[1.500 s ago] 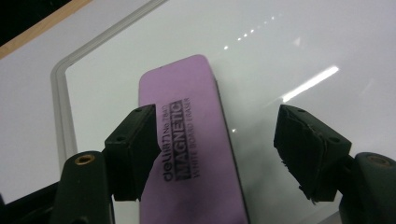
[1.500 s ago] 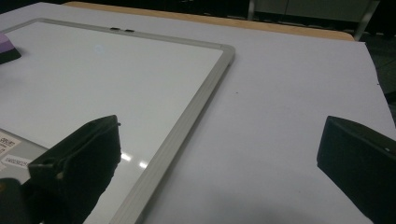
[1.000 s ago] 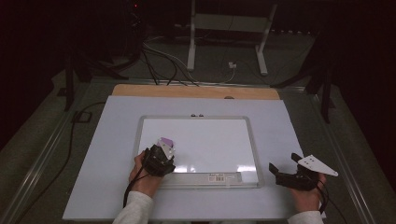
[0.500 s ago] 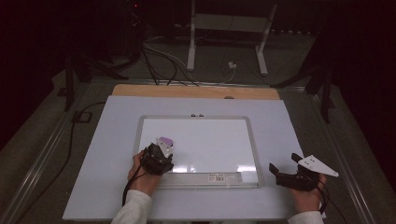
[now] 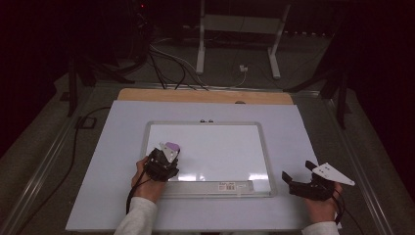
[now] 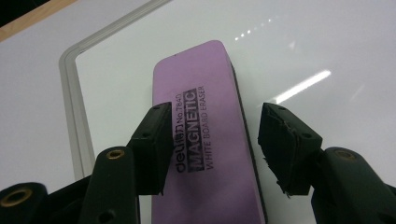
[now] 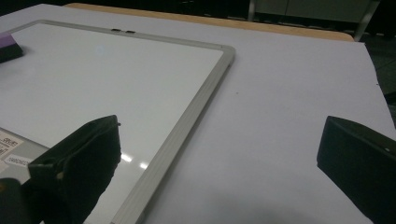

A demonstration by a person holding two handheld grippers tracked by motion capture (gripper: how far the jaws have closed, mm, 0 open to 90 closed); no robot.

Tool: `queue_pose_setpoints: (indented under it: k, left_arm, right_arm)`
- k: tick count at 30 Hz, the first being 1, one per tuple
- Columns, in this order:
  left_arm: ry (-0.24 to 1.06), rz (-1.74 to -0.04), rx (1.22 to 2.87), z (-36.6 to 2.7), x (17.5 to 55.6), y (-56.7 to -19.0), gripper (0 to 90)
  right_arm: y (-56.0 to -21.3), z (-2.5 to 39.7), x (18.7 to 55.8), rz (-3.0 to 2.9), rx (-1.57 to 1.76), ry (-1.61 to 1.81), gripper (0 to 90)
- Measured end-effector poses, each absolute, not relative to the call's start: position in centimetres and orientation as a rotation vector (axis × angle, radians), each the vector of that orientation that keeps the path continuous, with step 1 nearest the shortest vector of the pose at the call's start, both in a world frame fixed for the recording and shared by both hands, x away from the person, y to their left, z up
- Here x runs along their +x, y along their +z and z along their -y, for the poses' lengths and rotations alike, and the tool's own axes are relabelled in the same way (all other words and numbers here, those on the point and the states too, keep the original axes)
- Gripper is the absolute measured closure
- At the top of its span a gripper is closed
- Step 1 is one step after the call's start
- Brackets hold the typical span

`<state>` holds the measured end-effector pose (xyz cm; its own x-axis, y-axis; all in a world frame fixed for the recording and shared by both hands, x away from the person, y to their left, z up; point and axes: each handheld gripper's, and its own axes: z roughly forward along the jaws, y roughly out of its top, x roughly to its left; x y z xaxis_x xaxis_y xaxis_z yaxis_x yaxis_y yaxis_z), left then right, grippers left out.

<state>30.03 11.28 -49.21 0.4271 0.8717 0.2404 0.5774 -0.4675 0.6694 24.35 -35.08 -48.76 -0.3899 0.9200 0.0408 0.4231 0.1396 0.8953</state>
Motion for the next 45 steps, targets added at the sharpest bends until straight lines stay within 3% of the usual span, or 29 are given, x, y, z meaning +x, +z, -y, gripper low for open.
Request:
queue_pose_setpoints:
  k: [8, 21, 27, 45]
  left_arm:
    - [0.821, -1.227, 2.2, -11.9, 30.0, -49.4, 43.9]
    - [0.96, -1.201, 2.269, -11.2, 30.1, -49.2, 56.3]
    - [0.904, -1.259, 2.211, -12.2, 30.3, -48.5, 63.6]
    - [0.878, -1.332, 2.061, -13.2, 30.6, -47.3, 64.8]
  right_arm:
    - [-48.8, 35.0, 24.4, -1.89, 1.282, 1.202, 0.0]
    - [-48.8, 35.1, 24.4, -1.888, 1.283, 1.204, 0.0]
    - [-48.8, 35.1, 24.4, -1.888, 1.282, 1.205, 0.0]
    - [-48.8, 35.0, 24.4, -1.892, 1.282, 1.201, 0.0]
